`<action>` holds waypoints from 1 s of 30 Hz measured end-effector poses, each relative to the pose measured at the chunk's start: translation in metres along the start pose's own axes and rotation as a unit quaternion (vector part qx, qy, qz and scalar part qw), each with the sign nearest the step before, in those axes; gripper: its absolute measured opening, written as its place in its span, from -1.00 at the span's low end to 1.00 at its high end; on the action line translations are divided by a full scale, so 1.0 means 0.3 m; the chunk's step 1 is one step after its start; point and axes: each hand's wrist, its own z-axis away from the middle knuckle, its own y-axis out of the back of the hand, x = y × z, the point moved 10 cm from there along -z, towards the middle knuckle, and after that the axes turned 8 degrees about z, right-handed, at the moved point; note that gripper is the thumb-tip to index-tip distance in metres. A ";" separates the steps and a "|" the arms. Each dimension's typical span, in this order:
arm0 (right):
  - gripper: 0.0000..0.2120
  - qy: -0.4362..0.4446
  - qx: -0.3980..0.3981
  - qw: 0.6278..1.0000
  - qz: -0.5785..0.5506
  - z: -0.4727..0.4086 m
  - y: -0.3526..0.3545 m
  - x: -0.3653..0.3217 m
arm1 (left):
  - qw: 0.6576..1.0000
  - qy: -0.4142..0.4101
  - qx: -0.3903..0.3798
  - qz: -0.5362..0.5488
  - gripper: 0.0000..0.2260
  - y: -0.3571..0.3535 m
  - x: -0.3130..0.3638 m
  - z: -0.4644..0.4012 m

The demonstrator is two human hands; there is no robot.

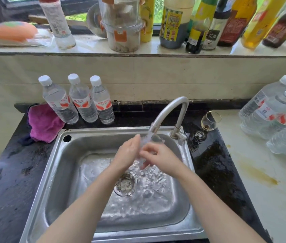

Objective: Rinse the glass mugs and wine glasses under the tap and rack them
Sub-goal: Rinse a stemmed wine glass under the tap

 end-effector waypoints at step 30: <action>-0.65 0.044 0.204 0.977 0.049 -0.029 0.065 0.026 | 0.979 0.005 -0.035 -0.201 -0.67 -0.005 0.072 -0.048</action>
